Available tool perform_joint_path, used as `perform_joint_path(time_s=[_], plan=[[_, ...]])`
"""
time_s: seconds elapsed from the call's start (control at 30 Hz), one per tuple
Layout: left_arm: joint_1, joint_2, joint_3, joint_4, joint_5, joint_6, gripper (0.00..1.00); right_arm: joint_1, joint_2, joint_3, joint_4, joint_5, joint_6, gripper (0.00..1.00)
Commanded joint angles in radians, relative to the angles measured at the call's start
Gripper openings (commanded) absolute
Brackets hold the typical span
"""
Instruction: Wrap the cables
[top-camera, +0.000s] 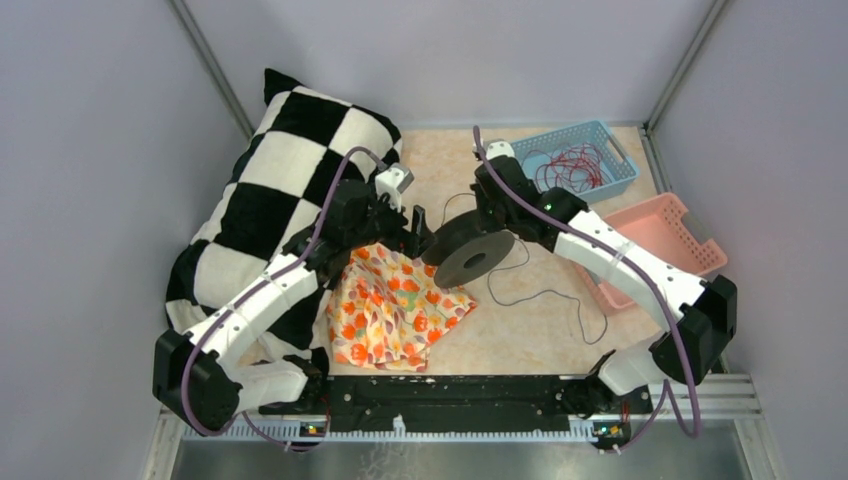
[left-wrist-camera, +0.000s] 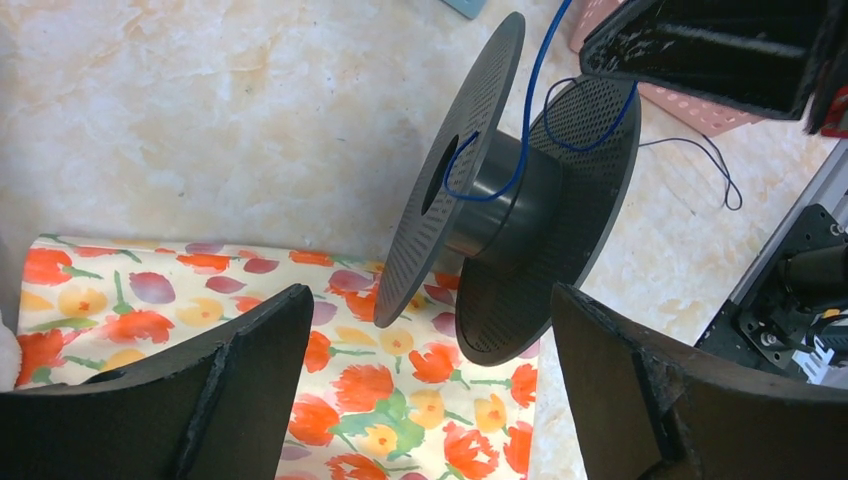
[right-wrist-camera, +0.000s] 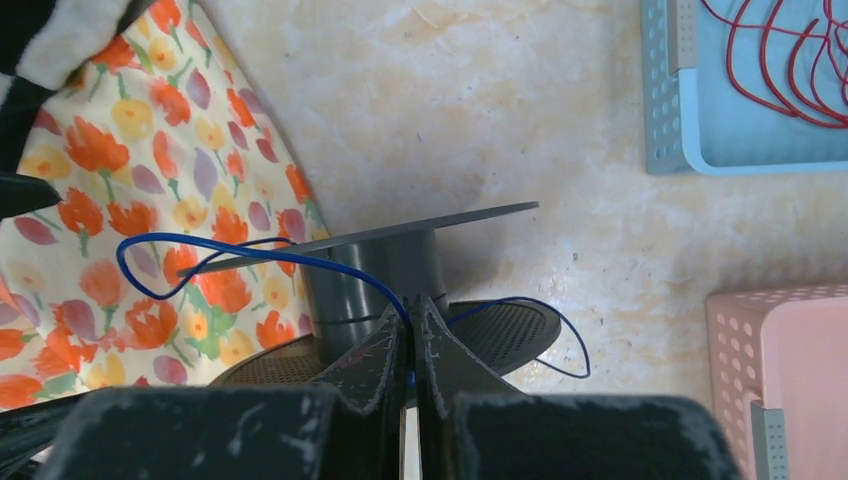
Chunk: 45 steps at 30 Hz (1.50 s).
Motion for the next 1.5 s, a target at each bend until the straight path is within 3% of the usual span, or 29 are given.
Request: perform_joint_path(time_s=[0.0, 0.3, 0.87, 1.1, 1.47], plan=[[-0.005, 0.019, -0.013, 0.091, 0.002, -0.010, 0.94, 0.010, -0.018, -0.055, 0.040, 0.000, 0.015, 0.00], [-0.017, 0.026, -0.034, 0.119, -0.039, 0.028, 0.94, 0.010, -0.022, -0.096, 0.070, -0.029, 0.041, 0.00], [-0.017, 0.037, -0.030, 0.112, -0.018, 0.045, 0.91, 0.009, -0.124, 0.072, 0.002, 0.010, -0.010, 0.00], [-0.017, 0.040, -0.025, 0.109, -0.009, 0.050, 0.91, 0.010, -0.220, -0.001, 0.005, -0.019, 0.022, 0.00], [-0.017, 0.041, 0.000, 0.077, 0.077, 0.100, 0.92, 0.010, -0.175, -0.099, 0.058, -0.032, 0.044, 0.00]])
